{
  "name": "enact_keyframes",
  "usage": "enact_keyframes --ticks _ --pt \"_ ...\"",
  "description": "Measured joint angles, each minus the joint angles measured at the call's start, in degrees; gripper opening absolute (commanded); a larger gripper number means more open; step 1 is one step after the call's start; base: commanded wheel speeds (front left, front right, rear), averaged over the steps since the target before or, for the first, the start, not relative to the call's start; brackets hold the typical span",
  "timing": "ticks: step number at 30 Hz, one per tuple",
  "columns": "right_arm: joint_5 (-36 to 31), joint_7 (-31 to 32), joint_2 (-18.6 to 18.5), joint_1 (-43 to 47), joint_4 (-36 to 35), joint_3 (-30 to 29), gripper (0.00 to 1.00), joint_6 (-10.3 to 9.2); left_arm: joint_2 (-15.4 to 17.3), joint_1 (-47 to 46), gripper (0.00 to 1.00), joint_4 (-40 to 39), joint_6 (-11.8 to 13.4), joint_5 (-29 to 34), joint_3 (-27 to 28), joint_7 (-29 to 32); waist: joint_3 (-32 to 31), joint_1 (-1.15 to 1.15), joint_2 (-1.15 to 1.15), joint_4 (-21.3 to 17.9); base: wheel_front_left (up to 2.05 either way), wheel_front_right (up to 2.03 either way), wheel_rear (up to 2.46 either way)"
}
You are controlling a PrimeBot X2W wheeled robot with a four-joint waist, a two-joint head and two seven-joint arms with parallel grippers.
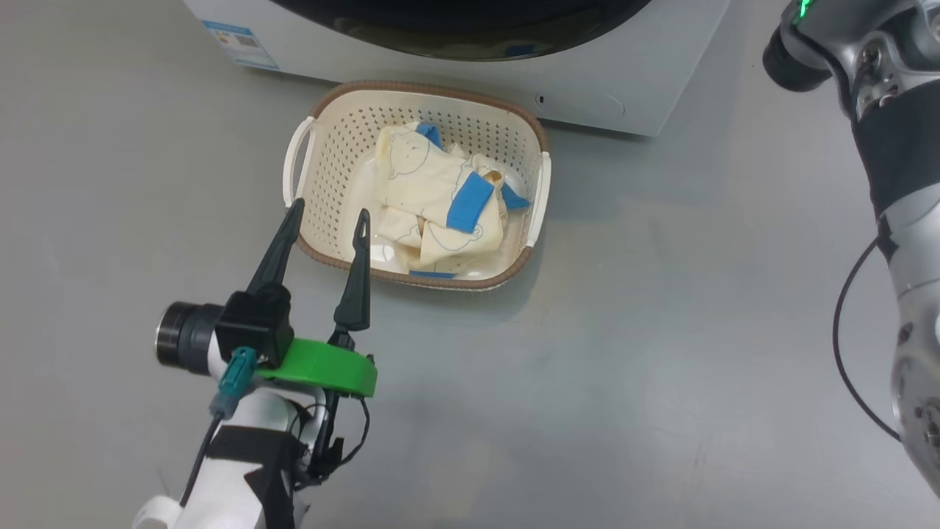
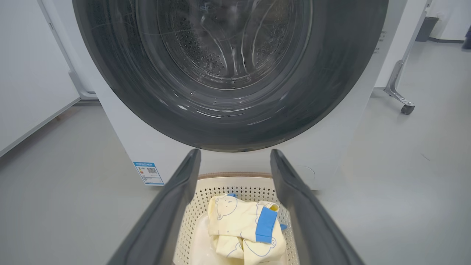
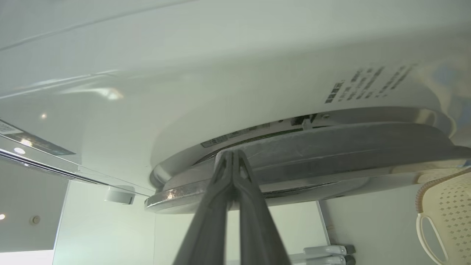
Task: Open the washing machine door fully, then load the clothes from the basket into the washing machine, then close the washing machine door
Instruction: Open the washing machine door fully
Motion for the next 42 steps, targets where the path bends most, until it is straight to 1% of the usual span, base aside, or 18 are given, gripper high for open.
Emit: enact_keyframes --ticks 11,16,20,33,42 --pt "-2.56 1.27 -0.89 -10.93 11.09 3.89 0.0 0.0 -0.08 -2.16 1.0 -0.9 1.43 -1.91 -2.66 -0.01 2.98 -0.01 0.0 2.57 0.0 0.0 0.0" --pt "-4.15 2.0 -0.87 -14.79 14.93 5.76 0.0 0.0 -0.11 -2.84 1.0 -1.21 2.22 -2.8 -3.9 -0.01 4.05 0.0 0.01 3.68 0.0 0.0 0.0" --pt "-5.13 2.52 -0.9 -16.38 16.62 6.73 0.0 0.0 -0.14 -3.26 1.0 -1.27 2.9 -2.92 -4.33 -0.01 4.56 -0.01 0.0 4.37 0.0 0.0 0.0" --pt "-5.92 7.03 -1.2 -16.64 16.55 9.0 0.0 0.0 -0.16 -3.28 1.0 -1.37 3.39 -4.01 -4.6 -0.01 4.43 -0.01 0.0 4.14 0.0 0.0 0.0" --pt "-5.92 11.06 -0.9 -13.04 11.46 10.42 0.0 0.0 -0.15 -3.28 1.0 -1.18 3.37 -3.99 -4.06 -0.01 3.76 -0.01 0.0 2.9 0.0 0.0 0.0"
